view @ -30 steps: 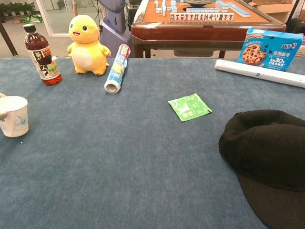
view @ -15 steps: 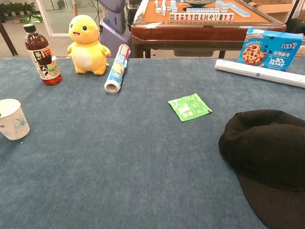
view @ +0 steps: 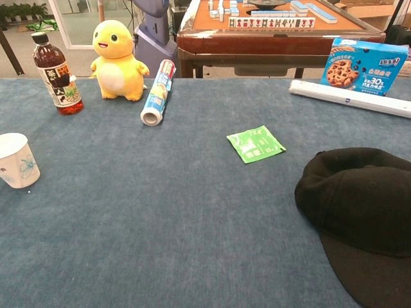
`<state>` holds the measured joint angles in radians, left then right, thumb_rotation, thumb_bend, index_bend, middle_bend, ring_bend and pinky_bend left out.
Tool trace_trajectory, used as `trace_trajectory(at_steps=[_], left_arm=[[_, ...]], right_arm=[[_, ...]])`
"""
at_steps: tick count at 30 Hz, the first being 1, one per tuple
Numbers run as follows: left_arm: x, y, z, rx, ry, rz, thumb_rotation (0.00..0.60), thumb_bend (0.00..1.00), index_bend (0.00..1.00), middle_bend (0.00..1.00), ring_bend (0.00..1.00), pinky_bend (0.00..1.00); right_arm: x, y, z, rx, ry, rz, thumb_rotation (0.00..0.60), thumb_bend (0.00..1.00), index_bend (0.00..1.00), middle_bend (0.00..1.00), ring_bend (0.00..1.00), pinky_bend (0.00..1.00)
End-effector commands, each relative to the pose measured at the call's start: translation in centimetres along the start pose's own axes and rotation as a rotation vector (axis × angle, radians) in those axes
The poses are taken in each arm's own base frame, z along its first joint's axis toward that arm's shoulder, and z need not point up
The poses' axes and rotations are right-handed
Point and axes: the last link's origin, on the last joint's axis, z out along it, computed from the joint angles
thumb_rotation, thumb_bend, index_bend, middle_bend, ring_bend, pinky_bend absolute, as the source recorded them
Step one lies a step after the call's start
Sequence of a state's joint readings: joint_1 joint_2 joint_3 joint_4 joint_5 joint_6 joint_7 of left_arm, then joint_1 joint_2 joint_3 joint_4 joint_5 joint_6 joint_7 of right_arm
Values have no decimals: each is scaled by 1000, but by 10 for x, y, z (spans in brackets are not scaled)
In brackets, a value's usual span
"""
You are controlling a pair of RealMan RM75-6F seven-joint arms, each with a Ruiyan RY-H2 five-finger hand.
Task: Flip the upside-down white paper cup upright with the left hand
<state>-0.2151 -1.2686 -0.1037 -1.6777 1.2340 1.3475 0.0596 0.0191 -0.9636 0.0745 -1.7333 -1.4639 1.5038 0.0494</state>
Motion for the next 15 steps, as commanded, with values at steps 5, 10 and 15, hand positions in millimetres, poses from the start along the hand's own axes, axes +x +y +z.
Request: trace_trajectory(at_steps=[5,10,15], left_arm=[[18,-12,-23,-76,84,230,600,176,159,0,0,4],[26,-23,-38,-86,63,263,600,176,188,0,0,49],[31,-36,-44,-70,31,261,600,176,201,0,0,51]], right_arm=[[-2,0,0,-5,-7,-8,600,442,215,308,277,474],[-4,-1,0,-5,-5,-11,600,442,242,311,277,474],[-4,0,1,-11,4,-19,600,442,249,314,283,474]])
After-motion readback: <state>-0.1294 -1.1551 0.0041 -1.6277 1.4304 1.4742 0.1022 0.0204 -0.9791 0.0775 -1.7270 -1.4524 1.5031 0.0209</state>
